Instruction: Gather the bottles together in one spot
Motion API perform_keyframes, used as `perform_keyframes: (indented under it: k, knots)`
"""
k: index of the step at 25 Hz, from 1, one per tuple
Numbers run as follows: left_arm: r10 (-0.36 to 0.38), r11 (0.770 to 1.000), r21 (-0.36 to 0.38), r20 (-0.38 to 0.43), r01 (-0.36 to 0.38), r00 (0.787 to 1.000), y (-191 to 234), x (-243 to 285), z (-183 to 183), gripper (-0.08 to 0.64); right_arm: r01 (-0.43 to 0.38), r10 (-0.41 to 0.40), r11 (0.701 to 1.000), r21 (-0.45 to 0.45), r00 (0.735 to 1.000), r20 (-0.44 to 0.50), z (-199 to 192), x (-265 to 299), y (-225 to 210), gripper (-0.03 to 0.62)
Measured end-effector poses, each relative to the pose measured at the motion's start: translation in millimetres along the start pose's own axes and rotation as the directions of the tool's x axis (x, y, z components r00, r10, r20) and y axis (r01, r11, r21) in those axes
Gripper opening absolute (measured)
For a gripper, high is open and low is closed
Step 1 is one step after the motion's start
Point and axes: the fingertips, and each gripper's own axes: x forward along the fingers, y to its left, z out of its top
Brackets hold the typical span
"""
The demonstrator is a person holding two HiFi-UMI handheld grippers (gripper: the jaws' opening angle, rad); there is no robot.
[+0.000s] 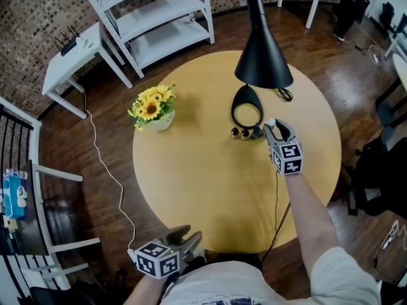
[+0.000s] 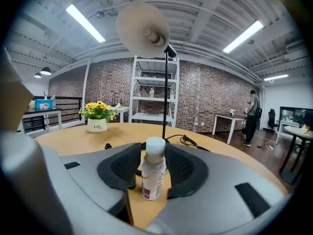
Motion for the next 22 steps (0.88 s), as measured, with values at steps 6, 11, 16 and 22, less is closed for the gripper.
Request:
perform_keyframes:
  k: [6, 11, 16, 22]
  knots:
    - [-0.009, 0.999, 0.046, 0.003, 0.009, 1.0, -2.3, 0.7, 0.3, 0.184, 0.041, -0.041, 0.999, 0.027, 0.999, 0.015, 8.5, -26.6, -5.3, 0.224]
    - [-0.033, 0.992, 0.122, 0.027, 0.029, 0.999, -1.2, -3.6, 7.3, 0.184, 0.023, -0.023, 0.999, 0.022, 1.0, -0.003, 14.2, -93.4, 30.4, 0.224]
    - [-0.087, 0.978, 0.192, 0.035, 0.079, 0.996, -6.1, -23.3, 1.9, 0.184, -0.041, 0.042, 0.999, 0.015, 0.997, -0.068, 8.2, -200.7, 119.6, 0.224]
    - [-0.118, 0.966, 0.238, 0.065, 0.099, 0.991, 6.1, -60.7, -12.8, 0.184, -0.015, 0.031, 0.993, 0.116, 0.99, -0.135, -7.7, -326.2, 221.6, 0.224]
